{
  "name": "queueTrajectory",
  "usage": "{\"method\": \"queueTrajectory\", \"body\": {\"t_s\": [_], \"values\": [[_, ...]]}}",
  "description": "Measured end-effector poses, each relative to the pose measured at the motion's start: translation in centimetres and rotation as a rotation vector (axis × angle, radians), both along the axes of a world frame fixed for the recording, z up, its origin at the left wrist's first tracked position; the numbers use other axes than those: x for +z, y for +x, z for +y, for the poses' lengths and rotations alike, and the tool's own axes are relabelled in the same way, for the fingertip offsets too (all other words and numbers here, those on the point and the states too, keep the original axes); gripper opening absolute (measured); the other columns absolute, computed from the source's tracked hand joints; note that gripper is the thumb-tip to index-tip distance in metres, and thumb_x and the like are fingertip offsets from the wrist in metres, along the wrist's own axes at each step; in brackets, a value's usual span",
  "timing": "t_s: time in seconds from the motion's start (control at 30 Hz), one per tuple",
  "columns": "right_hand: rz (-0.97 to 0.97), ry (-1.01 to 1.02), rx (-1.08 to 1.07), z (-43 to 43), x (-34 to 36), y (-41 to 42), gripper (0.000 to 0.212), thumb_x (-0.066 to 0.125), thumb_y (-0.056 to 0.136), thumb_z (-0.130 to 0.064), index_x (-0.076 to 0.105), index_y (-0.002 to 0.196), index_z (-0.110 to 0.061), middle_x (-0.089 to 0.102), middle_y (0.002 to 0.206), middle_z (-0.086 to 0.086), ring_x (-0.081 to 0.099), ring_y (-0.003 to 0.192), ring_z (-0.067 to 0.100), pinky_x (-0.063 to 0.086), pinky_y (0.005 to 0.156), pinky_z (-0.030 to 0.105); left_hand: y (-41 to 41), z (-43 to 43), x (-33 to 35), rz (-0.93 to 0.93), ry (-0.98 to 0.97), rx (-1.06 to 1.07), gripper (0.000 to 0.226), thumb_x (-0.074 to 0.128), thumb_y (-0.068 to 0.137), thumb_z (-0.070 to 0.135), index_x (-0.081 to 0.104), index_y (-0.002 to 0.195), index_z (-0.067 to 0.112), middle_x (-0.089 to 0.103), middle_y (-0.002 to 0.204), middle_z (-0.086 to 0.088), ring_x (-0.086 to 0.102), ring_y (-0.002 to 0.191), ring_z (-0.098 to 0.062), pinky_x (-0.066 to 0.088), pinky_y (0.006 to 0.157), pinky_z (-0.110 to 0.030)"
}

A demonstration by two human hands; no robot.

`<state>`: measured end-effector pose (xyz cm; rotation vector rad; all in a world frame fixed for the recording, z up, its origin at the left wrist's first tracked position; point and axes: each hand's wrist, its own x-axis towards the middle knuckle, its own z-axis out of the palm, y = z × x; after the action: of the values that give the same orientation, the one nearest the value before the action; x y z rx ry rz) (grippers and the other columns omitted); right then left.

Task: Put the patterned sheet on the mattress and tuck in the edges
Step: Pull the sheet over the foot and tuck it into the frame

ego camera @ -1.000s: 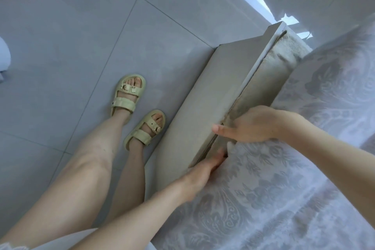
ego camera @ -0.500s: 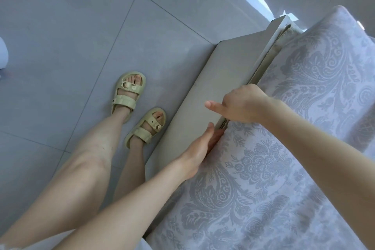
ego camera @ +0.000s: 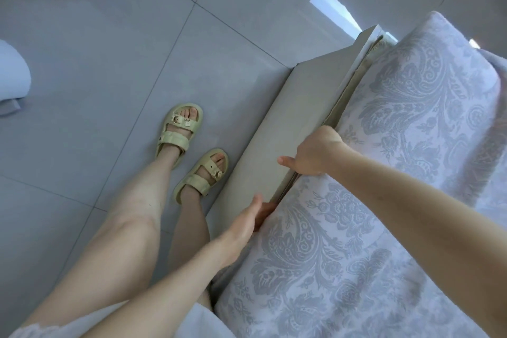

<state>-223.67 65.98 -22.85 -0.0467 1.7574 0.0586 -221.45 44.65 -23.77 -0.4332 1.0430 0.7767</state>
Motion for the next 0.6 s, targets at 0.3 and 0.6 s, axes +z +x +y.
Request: {"method": "queueTrajectory", "body": {"t_s": [0.3, 0.6], "values": [[0.172, 0.018, -0.045, -6.6, 2.3, 0.0, 0.076, 0.002, 0.094, -0.061, 0.063, 0.088, -0.015, 0.066, 0.103, 0.008, 0.058, 0.099, 0.022, 0.031, 0.094, 0.040, 2.8, -1.7, -1.4, -0.212, 0.056, -0.106, 0.064, 0.018, 0.092, 0.067, 0.053, 0.132, 0.032, 0.057, 0.131, 0.008, 0.053, 0.118, -0.009, 0.037, 0.108, -0.031], [0.223, -0.124, -0.190, -17.5, 4.8, 7.4, 0.094, -0.017, 0.080, -0.054, 0.068, 0.091, -0.016, 0.068, 0.096, 0.003, 0.057, 0.097, 0.024, 0.031, 0.098, 0.040, 2.8, -11.4, -1.7, 0.337, -0.103, 0.005, 0.052, 0.032, 0.099, 0.043, 0.064, 0.068, 0.018, 0.067, 0.081, 0.001, 0.061, 0.094, -0.024, 0.043, 0.084, -0.029]]}}
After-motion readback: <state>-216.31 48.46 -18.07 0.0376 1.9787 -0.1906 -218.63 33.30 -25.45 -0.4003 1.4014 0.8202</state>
